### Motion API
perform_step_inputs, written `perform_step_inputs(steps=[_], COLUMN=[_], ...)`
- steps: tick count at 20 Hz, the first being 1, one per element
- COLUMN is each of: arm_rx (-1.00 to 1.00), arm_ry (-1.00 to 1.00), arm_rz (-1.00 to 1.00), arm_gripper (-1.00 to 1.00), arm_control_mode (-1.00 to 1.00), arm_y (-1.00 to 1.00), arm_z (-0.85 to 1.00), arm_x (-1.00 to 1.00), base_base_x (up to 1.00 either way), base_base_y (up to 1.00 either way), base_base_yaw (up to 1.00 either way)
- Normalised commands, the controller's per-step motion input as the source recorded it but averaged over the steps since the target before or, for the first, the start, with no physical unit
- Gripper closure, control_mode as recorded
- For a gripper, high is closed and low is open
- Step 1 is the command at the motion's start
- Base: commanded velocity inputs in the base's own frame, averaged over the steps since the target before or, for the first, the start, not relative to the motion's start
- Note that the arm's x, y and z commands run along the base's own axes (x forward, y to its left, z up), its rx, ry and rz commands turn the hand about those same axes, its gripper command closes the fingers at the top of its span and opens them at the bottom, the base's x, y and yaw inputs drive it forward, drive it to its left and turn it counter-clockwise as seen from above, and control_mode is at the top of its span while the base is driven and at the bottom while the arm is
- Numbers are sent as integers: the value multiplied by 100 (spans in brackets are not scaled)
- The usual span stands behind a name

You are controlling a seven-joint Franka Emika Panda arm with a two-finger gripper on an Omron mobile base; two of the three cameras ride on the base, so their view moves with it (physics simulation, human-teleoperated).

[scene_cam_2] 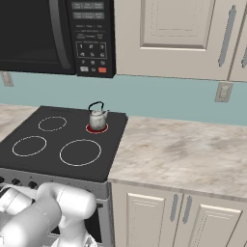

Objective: The kettle is done boiling. Turn off the stove, then wait for 300 timesteps before moving the kettle to the dining table.

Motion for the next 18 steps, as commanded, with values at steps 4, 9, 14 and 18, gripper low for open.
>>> perform_step_inputs(steps=[4, 9, 14, 18], arm_rx=[-1, -2, 0, -1], arm_ry=[0, 0, 0, 0], arm_rz=[0, 0, 0, 0], arm_gripper=[-100, -100, -100, -100], arm_control_mode=[-100, -100, -100, -100], arm_y=[4, 7, 6, 11], arm_z=[-19, -18, -11, -13], arm_x=[10, 12, 15, 22], base_base_x=[0, 0, 0, 0], base_base_y=[0, 0, 0, 0], base_base_yaw=[0, 0, 0, 0])
